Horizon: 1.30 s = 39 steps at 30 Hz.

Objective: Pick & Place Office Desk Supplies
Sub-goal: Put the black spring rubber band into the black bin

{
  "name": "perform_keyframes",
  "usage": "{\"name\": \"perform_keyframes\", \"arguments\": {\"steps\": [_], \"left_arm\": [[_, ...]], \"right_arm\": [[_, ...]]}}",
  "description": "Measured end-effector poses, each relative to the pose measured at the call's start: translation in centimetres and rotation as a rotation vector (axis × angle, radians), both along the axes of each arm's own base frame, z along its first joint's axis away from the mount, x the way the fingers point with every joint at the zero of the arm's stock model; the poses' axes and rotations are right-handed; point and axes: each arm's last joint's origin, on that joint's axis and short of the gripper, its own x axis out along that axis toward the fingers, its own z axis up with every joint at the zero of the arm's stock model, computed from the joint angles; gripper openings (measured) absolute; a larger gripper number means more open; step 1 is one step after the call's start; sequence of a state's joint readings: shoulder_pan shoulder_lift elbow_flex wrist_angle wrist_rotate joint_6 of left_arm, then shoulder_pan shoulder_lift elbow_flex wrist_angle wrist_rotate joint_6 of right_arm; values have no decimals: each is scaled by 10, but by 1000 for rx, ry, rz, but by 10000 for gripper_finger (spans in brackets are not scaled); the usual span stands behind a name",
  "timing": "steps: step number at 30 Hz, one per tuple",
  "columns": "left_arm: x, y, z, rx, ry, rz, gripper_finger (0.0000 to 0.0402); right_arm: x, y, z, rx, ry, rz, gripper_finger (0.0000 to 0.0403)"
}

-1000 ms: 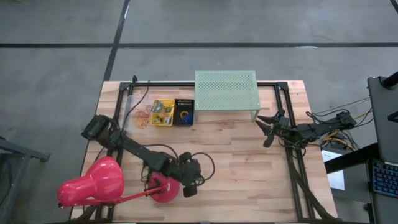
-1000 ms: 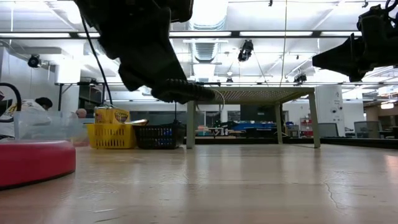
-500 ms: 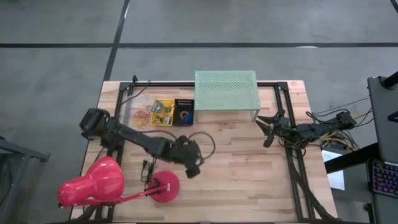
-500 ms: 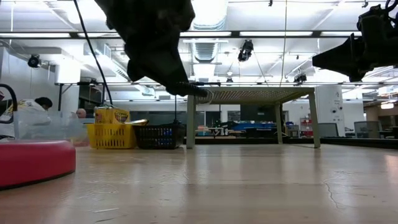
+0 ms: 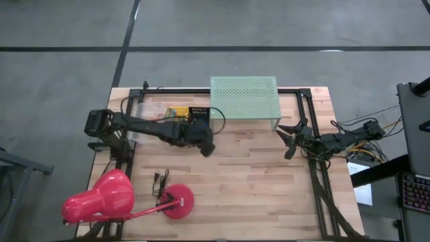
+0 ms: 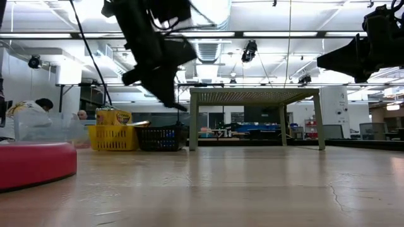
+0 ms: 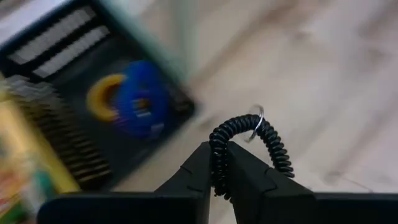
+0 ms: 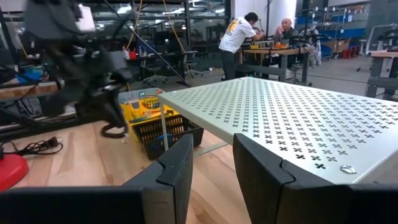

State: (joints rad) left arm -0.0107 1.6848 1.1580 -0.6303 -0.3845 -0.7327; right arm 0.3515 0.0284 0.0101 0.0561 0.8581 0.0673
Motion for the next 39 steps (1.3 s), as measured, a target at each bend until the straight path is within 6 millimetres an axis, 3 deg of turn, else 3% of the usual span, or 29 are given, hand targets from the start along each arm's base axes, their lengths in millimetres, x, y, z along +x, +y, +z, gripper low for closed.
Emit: {"name": "perform_keyframes", "arguments": {"steps": [6,17,26,35,39], "left_arm": [[-17,35,2,13,85,192,42],[-25,87,-1,72,69,326,42],[-31,87,-33,-7,15,278,42],[-32,85,-36,-40,11,262,42],[-32,85,-36,-48,10,244,61]], "right_arm": [[0,0,0,0,0,0,114],[0,0,0,0,-1,1,114],[0,0,0,0,-1,1,114],[0,0,0,0,-1,1,114],[0,0,0,0,-1,1,114]]}}
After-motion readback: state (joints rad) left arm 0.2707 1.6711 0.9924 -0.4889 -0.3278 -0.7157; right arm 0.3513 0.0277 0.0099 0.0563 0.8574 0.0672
